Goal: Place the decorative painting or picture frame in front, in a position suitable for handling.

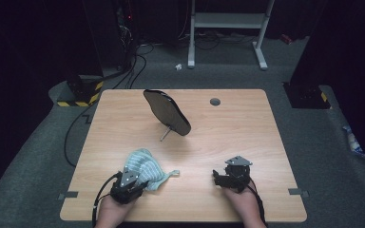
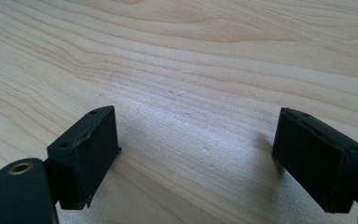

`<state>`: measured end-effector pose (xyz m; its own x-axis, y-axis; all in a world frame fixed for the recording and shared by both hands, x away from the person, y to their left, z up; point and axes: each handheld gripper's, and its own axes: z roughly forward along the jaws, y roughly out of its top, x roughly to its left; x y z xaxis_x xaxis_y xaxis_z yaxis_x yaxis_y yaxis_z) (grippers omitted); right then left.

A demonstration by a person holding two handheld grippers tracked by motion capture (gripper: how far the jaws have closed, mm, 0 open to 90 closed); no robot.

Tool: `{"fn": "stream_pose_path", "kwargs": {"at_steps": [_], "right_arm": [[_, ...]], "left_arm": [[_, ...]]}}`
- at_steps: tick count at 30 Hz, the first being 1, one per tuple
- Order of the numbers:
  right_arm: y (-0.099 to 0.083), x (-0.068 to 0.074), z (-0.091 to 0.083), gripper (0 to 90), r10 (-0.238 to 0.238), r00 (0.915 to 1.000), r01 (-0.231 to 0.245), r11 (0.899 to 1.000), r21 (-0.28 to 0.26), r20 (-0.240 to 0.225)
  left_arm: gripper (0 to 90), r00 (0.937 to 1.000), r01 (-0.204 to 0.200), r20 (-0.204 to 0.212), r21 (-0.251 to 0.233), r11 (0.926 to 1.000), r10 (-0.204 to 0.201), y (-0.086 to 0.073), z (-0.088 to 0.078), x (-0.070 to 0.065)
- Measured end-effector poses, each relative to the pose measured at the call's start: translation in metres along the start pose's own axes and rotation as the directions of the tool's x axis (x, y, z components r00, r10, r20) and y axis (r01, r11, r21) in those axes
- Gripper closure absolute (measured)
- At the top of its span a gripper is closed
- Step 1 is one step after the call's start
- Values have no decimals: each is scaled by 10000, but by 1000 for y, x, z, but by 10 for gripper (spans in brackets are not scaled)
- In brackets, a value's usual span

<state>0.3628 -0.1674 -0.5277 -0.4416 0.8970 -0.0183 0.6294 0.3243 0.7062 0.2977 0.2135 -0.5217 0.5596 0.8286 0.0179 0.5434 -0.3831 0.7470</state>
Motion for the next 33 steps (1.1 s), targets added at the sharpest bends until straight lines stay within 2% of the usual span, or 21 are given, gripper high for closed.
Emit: {"fn": "stream_pose_path", "kwargs": {"at_steps": [8,10,13,17,25,27,29,30,33], "right_arm": [[0,-3,-3,220,-52,10000,52,10000,42,-85],[-1,-2,-4,261,-245,9997,245,9997,-100,-84],[-2,1,-6,268,-453,9990,454,9988,-174,25],[-3,0,-11,286,-445,9990,445,9983,-384,1],[-7,0,-21,315,-301,9994,287,9972,-684,-197],[-9,0,-26,328,-283,9987,245,9959,-872,-426],[-10,0,-26,328,-350,9983,310,9961,-824,-475],[-9,-1,-25,339,-382,9972,344,9976,-596,-641],[-8,-4,-29,348,-508,9968,476,9974,-533,-614]], "left_arm": [[692,9998,197,-53,-310,9993,-198,0,0,2],[693,9996,283,-29,-366,9989,-284,1,0,3],[693,9993,380,-27,-539,9978,-382,2,-1,4],[693,9989,476,27,-793,9957,-475,3,-2,5],[695,9994,319,148,-1278,9913,-303,10,-3,6],[694,9995,310,126,-1368,9901,-296,10,-4,5],[694,9994,328,135,-1435,9891,-312,10,-6,4],[694,9997,229,140,-1498,9884,-211,11,-7,1],[694,9998,135,156,-1606,9869,-112,14,-8,-1]]}}
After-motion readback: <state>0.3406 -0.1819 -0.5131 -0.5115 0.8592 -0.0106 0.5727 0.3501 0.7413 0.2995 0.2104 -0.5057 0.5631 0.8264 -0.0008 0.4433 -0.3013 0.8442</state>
